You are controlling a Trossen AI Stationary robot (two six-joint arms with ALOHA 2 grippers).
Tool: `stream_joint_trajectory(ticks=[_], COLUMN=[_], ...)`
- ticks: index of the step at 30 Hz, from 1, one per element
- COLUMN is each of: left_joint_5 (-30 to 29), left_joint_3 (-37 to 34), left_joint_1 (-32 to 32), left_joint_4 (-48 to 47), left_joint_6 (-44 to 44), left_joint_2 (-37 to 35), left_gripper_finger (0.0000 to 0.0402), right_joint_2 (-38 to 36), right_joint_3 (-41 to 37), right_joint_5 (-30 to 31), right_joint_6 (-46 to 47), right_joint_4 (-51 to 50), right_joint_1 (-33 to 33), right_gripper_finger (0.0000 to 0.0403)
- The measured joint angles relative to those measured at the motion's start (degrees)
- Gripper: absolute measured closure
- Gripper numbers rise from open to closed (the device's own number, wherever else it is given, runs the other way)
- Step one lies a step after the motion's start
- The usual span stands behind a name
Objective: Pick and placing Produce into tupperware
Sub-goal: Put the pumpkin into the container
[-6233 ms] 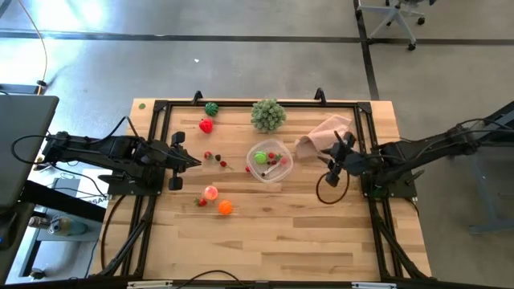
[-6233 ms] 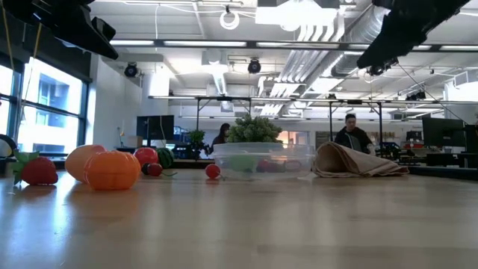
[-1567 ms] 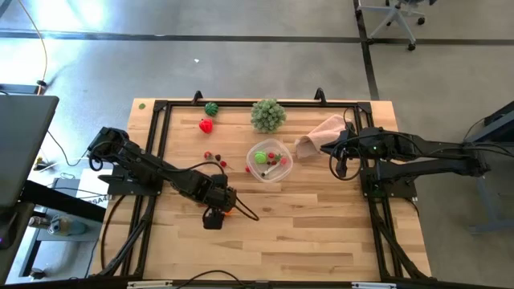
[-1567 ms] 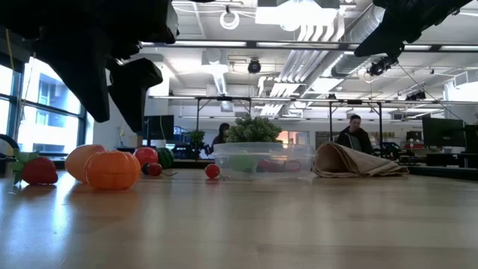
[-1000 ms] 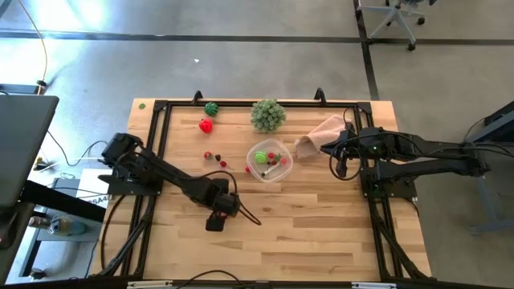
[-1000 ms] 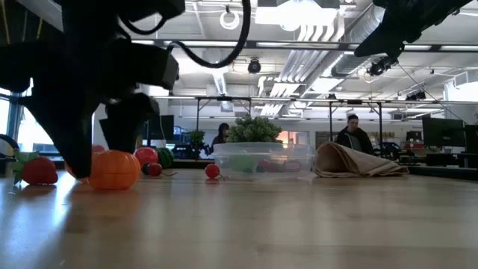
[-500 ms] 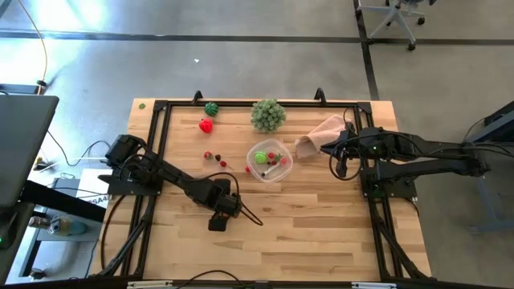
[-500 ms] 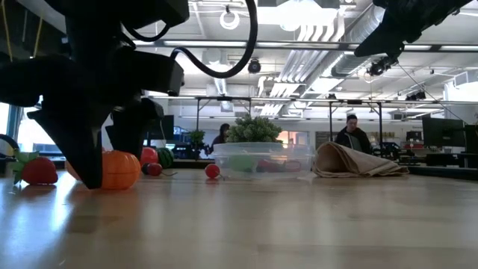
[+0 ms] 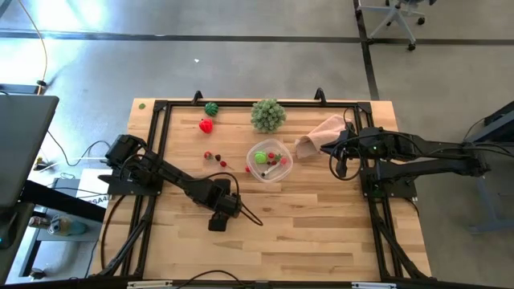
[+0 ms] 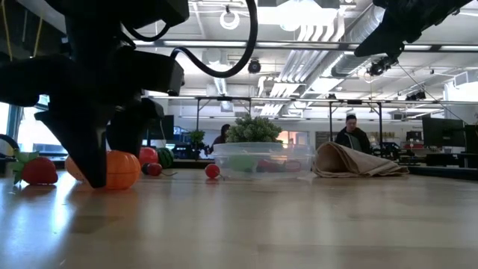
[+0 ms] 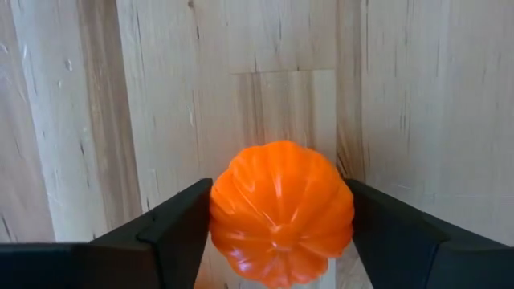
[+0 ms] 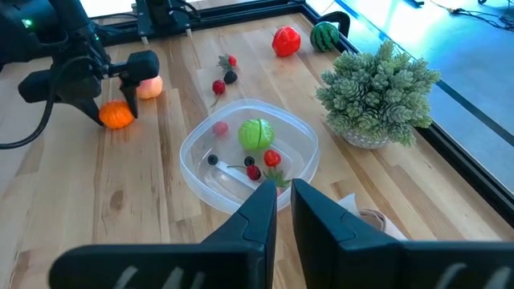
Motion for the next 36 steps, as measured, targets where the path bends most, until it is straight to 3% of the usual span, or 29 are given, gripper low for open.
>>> stream_joint_trajectory(ticks=[6,15,24,31,36], left_joint_5=[0.0,0.0,0.0,0.0,0.0], left_joint_3=[0.0,0.0,0.0,0.0,0.0], left_joint_1=[0.0,0.0,0.0,0.0,0.0], left_joint_4=[0.0,0.0,0.5,0.7,0.7], left_joint_6=[0.0,0.0,0.0,0.0,0.0], left_joint_2=[0.0,0.0,0.0,0.0,0.0], left_gripper_finger=[0.0165,0.0137,0.017,0.0137,0.016], right_joint_2=[0.0,0.0,0.0,0.0,0.0], right_joint_3=[0.0,0.0,0.0,0.0,0.0], right_joint_5=[0.0,0.0,-0.2,-0.2,-0.2], right_joint_6=[0.0,0.0,0.0,0.0,0.0], right_joint_4=[0.0,0.0,0.0,0.0,0.0], right_joint_1=[0.0,0.0,0.0,0.0,0.0], right_gripper_finger=[0.0373,0.0373,0.0373,0.0373,0.0373])
